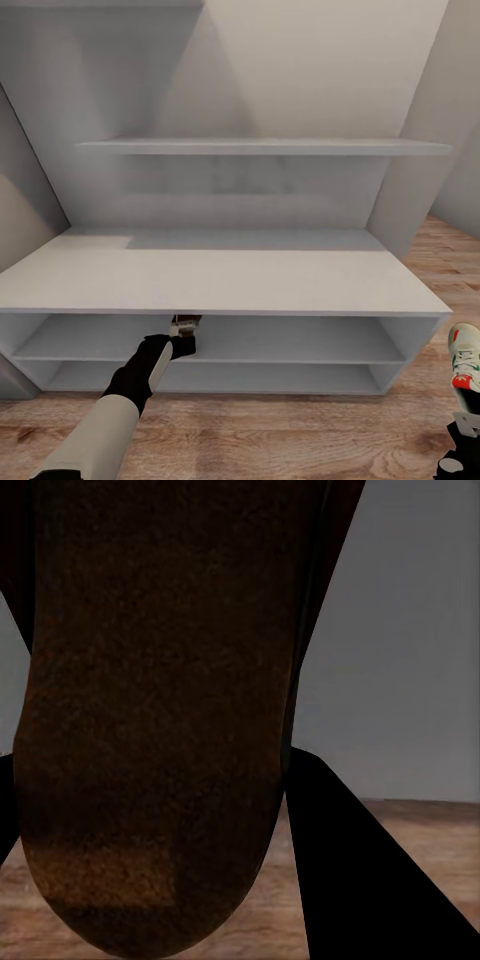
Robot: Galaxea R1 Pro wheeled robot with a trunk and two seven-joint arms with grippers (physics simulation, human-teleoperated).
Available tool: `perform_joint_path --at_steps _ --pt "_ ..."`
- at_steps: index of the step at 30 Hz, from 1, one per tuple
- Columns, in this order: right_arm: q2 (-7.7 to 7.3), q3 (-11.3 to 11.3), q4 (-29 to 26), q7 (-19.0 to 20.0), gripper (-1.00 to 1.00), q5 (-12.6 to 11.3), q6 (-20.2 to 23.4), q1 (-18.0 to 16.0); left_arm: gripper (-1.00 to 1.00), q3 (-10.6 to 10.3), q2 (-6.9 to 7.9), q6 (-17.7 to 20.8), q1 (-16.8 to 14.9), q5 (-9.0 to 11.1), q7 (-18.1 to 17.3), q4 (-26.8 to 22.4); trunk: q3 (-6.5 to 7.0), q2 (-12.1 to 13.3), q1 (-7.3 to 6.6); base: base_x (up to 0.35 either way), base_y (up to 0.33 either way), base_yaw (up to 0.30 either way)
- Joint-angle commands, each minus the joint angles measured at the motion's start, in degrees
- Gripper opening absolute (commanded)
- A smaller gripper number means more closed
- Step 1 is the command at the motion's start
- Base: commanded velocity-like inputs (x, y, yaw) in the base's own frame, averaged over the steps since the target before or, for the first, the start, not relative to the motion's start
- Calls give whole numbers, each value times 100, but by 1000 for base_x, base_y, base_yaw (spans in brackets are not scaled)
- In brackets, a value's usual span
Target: Pick up the two gym shoes and the two sandals from the corridor floor and place them onto the hallstand (shoe rack) in the corridor, making sure they are on the rack and not on the floor. Arrange them so the two gym shoes are next to each other and the two sandals are next to each other.
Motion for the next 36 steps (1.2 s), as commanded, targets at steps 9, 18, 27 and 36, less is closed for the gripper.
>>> perform_joint_path --at_steps 9,18,27,36 --pt "-1 23 7 -28 -100 8 -7 -4 -100 17 -3 33 -2 34 -5 10 -5 -2 -1 1 0 0" --pt "-1 21 7 -28 -100 8 -7 -4 -100 14 -3 33 -2 34 -5 11 -5 -2 -1 19 0 0" --pt "-1 23 7 -28 -100 8 -7 -4 -100 17 -3 33 -2 28 -5 13 -5 -2 -1 95 0 0" --pt "-1 25 7 -28 -100 8 -7 -4 -100 17 8 25 -2 33 -5 186 -5 -2 -1 6 0 0"
